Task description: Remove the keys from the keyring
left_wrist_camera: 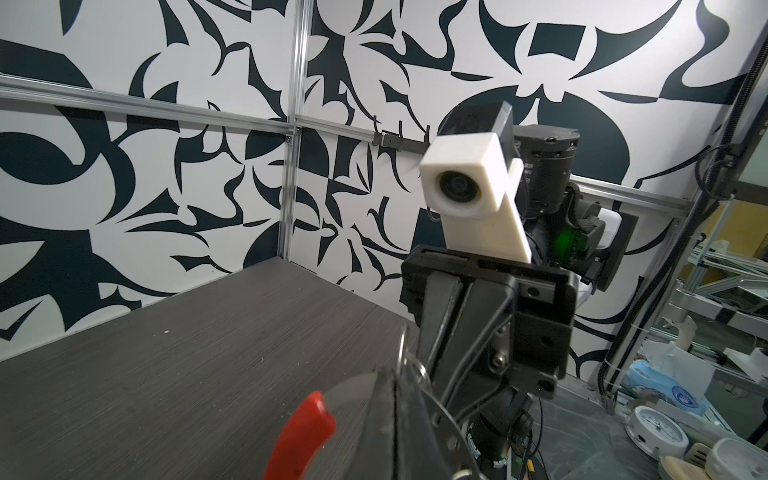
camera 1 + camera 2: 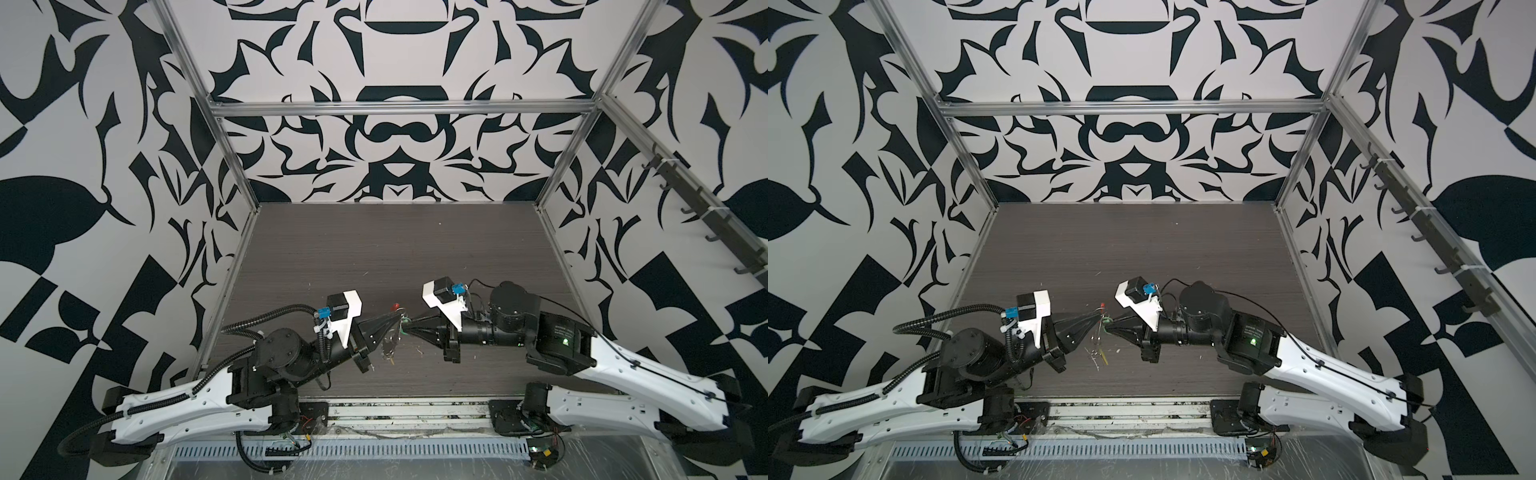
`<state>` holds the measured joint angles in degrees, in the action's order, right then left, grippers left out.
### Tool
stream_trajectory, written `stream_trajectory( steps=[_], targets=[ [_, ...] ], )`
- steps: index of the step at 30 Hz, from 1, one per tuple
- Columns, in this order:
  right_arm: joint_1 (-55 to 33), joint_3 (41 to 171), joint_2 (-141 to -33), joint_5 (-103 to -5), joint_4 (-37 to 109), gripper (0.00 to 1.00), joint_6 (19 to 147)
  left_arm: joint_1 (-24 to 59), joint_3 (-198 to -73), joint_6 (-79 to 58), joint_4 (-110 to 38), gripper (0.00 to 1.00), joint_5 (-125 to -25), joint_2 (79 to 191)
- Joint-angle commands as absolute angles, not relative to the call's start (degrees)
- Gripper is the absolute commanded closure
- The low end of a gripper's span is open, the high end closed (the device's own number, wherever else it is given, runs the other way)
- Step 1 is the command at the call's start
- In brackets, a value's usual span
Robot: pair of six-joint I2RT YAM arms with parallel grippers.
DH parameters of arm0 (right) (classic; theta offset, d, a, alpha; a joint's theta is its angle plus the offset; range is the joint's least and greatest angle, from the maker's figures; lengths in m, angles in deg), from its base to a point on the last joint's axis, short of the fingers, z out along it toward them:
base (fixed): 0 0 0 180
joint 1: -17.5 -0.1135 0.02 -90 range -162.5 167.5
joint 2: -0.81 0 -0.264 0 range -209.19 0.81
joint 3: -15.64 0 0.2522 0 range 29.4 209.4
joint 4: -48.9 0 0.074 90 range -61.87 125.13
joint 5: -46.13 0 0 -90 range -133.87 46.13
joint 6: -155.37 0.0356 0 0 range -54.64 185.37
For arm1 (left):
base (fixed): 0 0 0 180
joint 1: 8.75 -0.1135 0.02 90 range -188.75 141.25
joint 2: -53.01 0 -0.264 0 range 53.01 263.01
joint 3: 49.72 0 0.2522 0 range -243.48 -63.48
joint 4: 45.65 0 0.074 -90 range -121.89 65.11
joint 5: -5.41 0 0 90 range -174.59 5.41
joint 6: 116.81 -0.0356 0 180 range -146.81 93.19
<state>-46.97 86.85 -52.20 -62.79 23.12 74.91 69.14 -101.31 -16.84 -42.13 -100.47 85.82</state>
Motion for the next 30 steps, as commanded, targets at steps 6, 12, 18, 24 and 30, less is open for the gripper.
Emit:
stream_trajectory(
  steps=[6, 12, 18, 24, 30],
  targets=[
    [-46.88, 84.52, -55.22, -65.2, 24.8, 1.0, 76.75, 69.01, -100.6, -16.06, -48.98, 1.0, -100.41, 84.65],
    [-46.85, 84.33, -57.26, -68.3, 27.13, 1.0, 77.05, 68.99, -99.67, -16.34, -50.17, 1.0, -99.46, 84.68],
    [-46.9, 83.85, -58.27, -73.82, 31.13, 1.0, 77.0, 68.95, -97.93, -19.27, -51.13, 1.0, -96.58, 83.44],
    [-46.91, 84.01, -60.68, -80.69, 35.73, 1.0, 78.87, 68.95, -97.41, -20.2, -51.06, 1.0, -96.63, 82.94],
    [-46.96, 84.84, -61.15, -78.09, 31.88, 1.0, 78.03, 68.97, -97.64, -20.39, -49.44, 1.0, -96.55, 81.7]
  ],
)
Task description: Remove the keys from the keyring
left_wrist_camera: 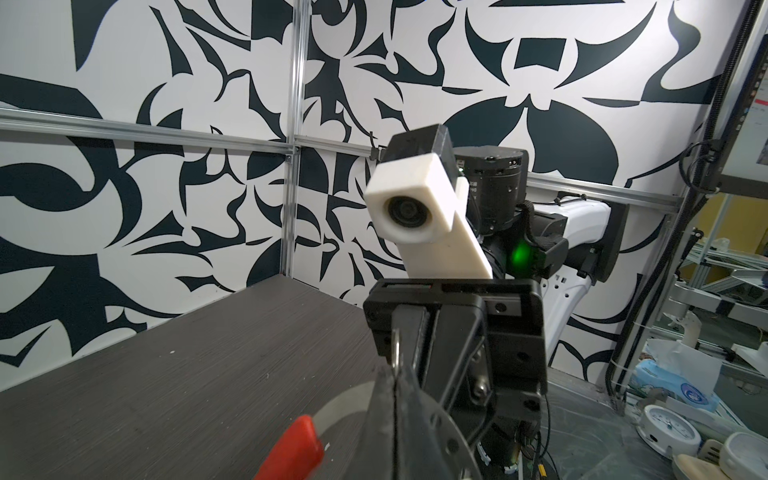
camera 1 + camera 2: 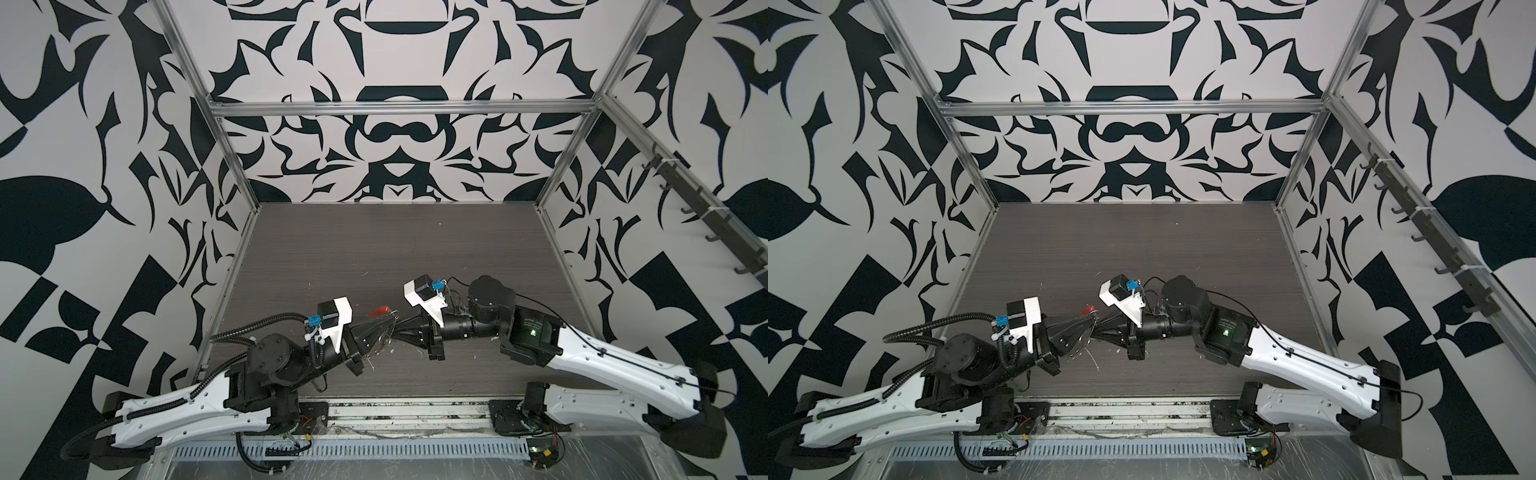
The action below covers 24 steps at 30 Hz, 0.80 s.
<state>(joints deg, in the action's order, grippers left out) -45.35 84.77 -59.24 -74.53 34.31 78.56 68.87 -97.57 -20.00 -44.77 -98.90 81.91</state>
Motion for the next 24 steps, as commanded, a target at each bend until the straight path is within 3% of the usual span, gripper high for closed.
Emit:
stream_trajectory(
  steps=[1, 7, 12, 14, 24],
  targets=[
    [-46.99, 84.57, -60.64, -77.41, 31.34, 1.0, 77.94, 68.95, -97.67, -20.34, -48.98, 1.0, -96.42, 81.15],
    [-46.96, 83.98, -56.46, -70.86, 28.09, 0.98, 78.55, 69.02, -98.15, -20.69, -46.4, 1.0, -94.35, 79.11],
    [-46.99, 85.13, -52.98, -68.83, 24.32, 0.72, 78.63, 68.99, -99.3, -20.32, -44.2, 1.0, -93.0, 79.52],
    [-46.95, 86.11, -51.52, -68.05, 21.94, 0.66, 78.46, 68.97, -99.56, -20.09, -43.75, 1.0, -93.02, 79.55],
    [-46.97, 86.7, -41.58, -59.45, 24.05, 0.59, 80.56, 68.96, -100.21, -19.87, -43.22, 1.0, -89.69, 80.19]
  ],
)
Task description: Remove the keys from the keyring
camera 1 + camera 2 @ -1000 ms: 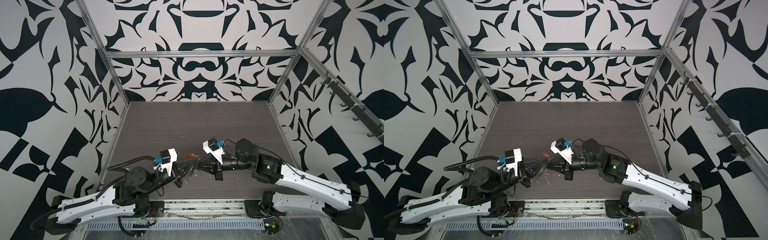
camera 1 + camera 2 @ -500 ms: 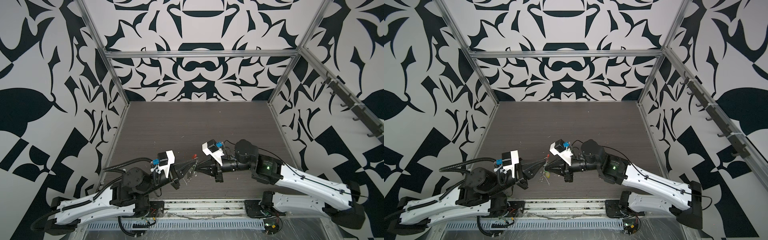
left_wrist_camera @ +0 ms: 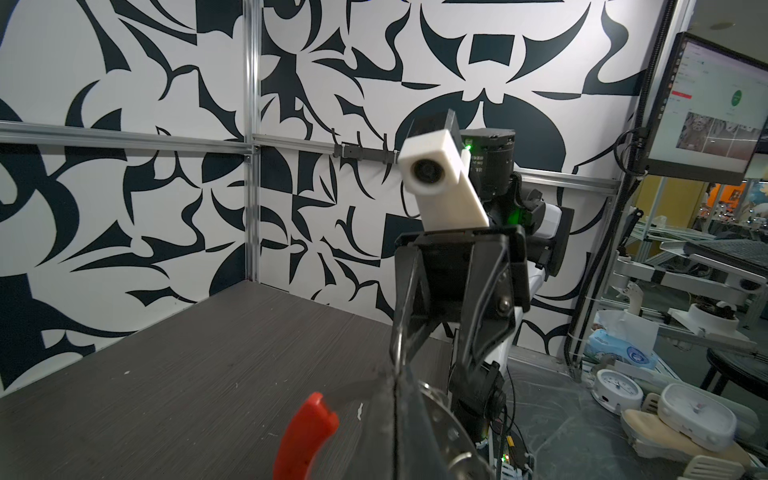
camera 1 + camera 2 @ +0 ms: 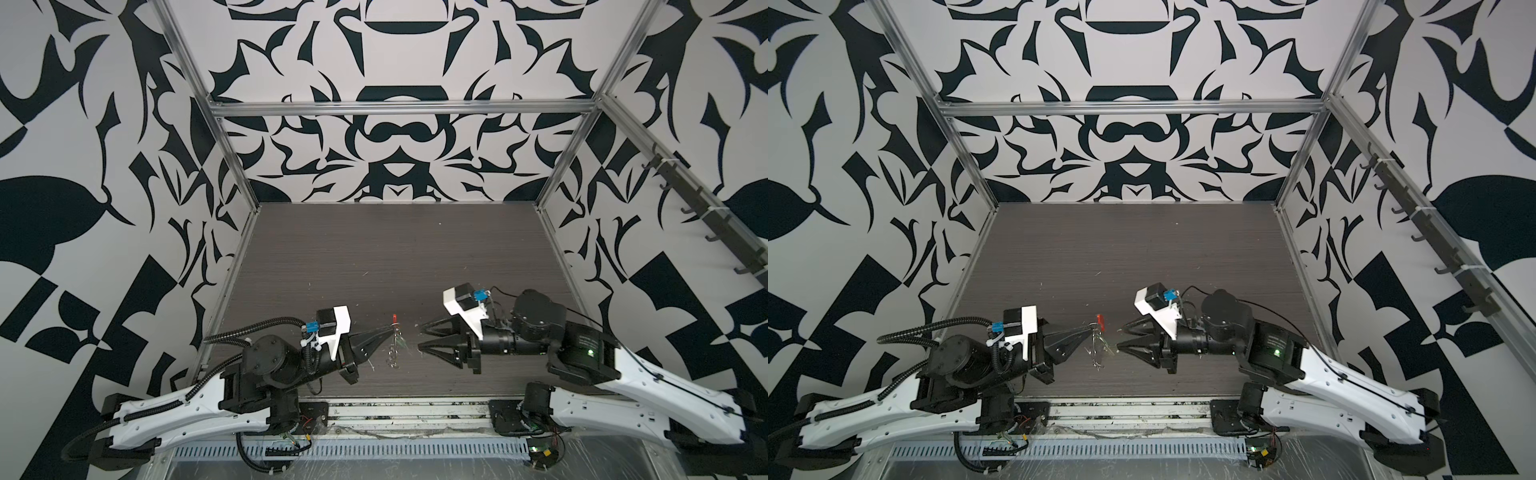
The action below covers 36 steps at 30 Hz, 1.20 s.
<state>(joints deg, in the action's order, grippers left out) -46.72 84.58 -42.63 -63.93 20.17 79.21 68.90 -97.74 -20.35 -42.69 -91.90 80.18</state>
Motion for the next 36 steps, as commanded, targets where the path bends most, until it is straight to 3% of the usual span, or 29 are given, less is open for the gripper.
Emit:
stream_trajectory(
  steps=[1, 16, 23, 30, 34, 36],
  targets=[
    [-46.98, 86.89, -41.83, -59.17, 24.91, 0.59, 80.73, 69.01, -100.32, -19.91, -43.19, 1.0, -89.15, 80.35],
    [-46.99, 89.96, -49.99, -66.49, 32.09, 0.63, 82.01, 68.94, -100.58, -19.44, -42.89, 1.0, -89.86, 80.95],
    [-46.96, 89.34, -50.52, -67.41, 32.71, 0.78, 82.76, 68.96, -100.22, -19.47, -43.31, 1.0, -90.39, 80.6],
    [-47.01, 89.6, -52.07, -68.22, 33.26, 0.86, 82.95, 68.96, -100.35, -19.39, -43.87, 1.0, -90.02, 81.52],
    [-47.09, 89.76, -51.95, -67.08, 32.46, 1.0, 82.91, 69.01, -100.59, -19.27, -43.3, 1.0, -90.35, 81.49],
    [-47.09, 90.16, -51.26, -65.82, 30.81, 1.0, 82.46, 68.97, -101.13, -18.97, -41.81, 1.0, -91.37, 81.01]
  ],
)
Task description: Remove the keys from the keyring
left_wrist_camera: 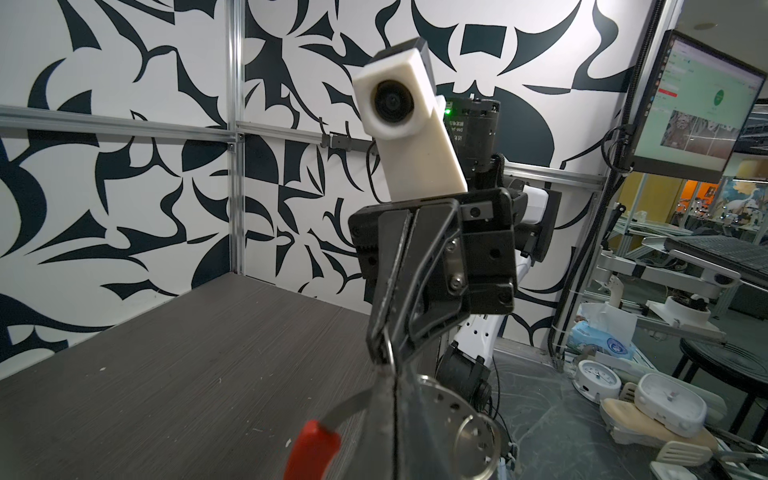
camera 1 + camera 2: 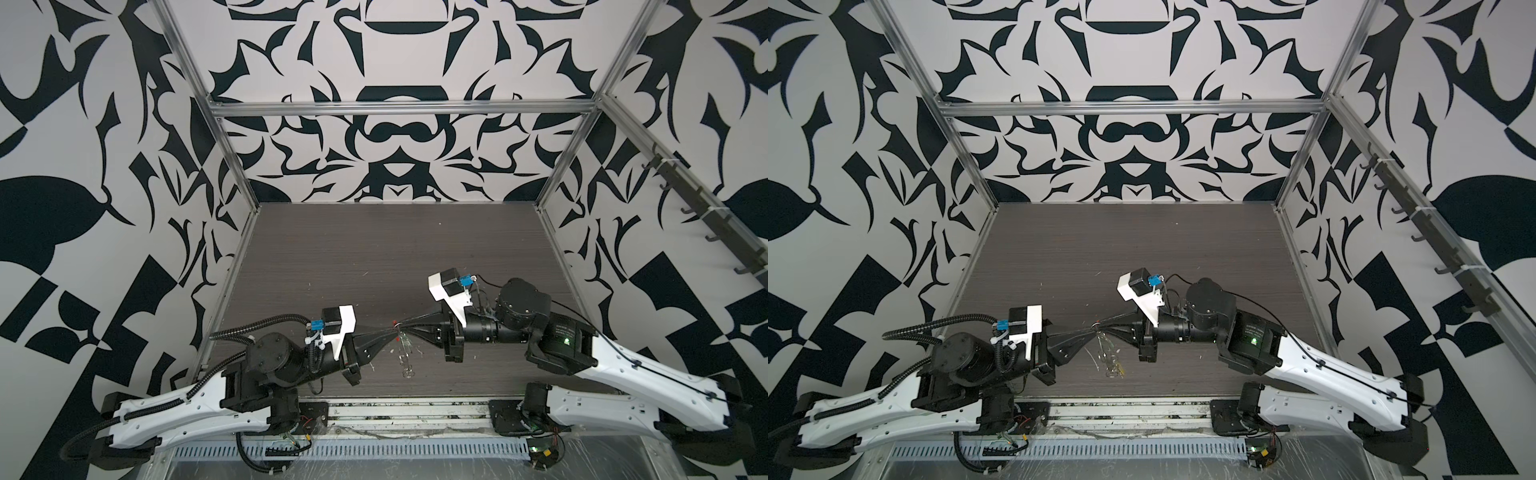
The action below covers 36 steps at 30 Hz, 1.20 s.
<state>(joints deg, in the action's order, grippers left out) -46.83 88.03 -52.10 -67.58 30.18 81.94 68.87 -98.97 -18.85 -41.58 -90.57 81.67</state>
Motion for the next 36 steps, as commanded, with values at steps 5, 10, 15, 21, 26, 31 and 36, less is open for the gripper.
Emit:
stream_trajectory(
  steps=[5, 10, 15, 21, 26, 31, 36],
  targets=[
    [-47.07, 92.39, -49.84, -62.88, 23.69, 1.0, 80.73, 69.01, -102.04, -18.58, -36.56, 0.84, -95.1, 78.68],
    [-47.01, 94.07, -49.88, -62.93, 19.05, 1.0, 80.49, 68.98, -104.38, -18.15, -30.29, 0.72, -97.63, 76.74],
    [-47.04, 95.67, -50.81, -64.06, 16.21, 1.0, 80.27, 69.03, -109.57, -18.22, -22.74, 0.64, -95.27, 80.12],
    [-46.95, 98.7, -52.67, -65.04, 12.21, 1.0, 79.01, 68.95, -116.7, -17.94, -13.44, 0.62, -91.4, 88.29],
    [-47.03, 101.49, -54.52, -66.38, 8.45, 1.0, 78.1, 68.95, -120.32, -17.16, -8.66, 0.63, -90.66, 91.66],
    [-47.01, 103.47, -56.03, -67.21, 5.88, 1.0, 77.5, 68.88, -122.28, -16.72, -6.02, 0.69, -89.51, 93.16],
    [-47.07, 104.76, -57.19, -68.06, 4.17, 1.0, 76.69, 68.54, -122.63, -16.49, -5.47, 0.74, -89.16, 93.53]
  ],
)
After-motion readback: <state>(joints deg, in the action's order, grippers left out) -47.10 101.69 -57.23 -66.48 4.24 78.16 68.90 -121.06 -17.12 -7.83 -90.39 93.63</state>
